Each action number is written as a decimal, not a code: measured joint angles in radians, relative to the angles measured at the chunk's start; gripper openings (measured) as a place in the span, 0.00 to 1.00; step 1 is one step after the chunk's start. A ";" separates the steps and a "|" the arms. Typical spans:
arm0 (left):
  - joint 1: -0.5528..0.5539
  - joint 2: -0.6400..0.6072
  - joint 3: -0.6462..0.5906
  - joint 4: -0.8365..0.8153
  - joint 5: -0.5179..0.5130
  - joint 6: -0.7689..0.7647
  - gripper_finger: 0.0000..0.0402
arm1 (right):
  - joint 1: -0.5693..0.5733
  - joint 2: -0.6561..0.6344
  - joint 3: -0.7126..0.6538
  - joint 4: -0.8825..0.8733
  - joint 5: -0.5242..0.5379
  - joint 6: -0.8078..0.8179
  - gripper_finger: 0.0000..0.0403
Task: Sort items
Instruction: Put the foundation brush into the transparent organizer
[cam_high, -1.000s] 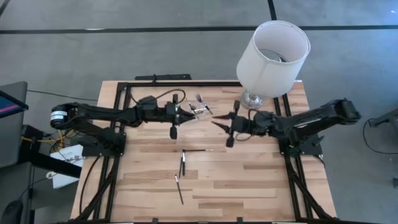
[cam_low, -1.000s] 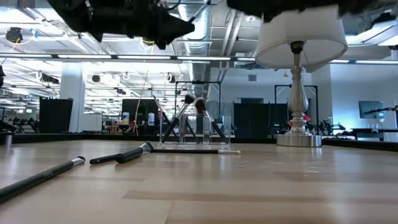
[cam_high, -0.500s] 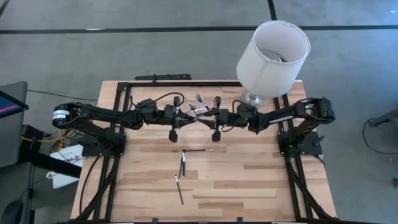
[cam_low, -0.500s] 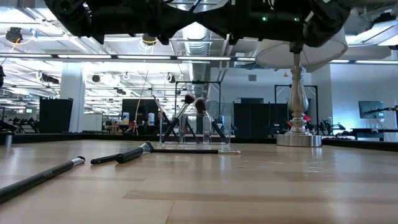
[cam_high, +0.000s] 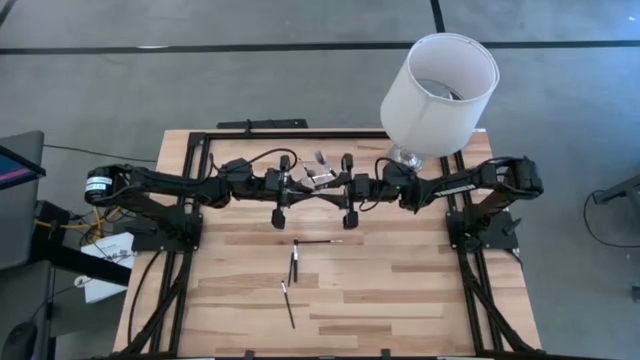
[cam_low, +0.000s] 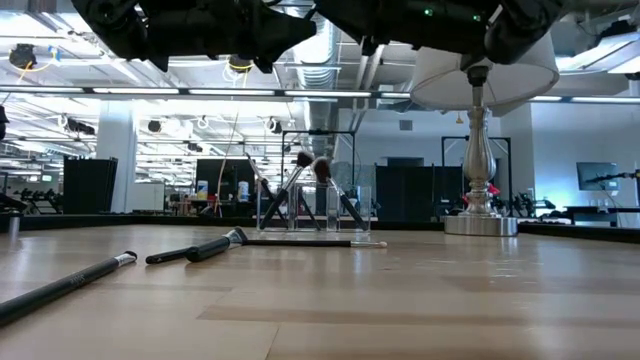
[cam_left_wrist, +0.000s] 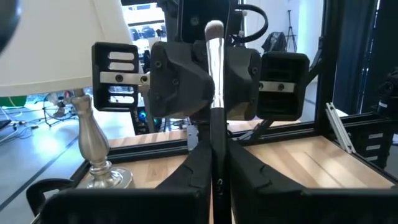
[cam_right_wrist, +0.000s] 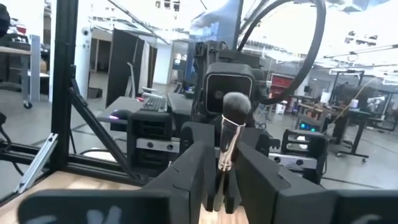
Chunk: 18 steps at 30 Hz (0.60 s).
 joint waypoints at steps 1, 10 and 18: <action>0.000 0.000 0.000 0.000 -0.001 0.000 0.08 | 0.000 0.000 0.005 -0.007 -0.001 0.000 0.21; 0.000 0.000 0.000 0.000 0.001 -0.002 0.05 | 0.002 0.000 0.012 -0.013 0.001 -0.051 0.34; 0.000 -0.001 0.000 -0.001 0.003 -0.002 0.08 | 0.002 0.000 0.012 -0.010 0.002 -0.034 0.17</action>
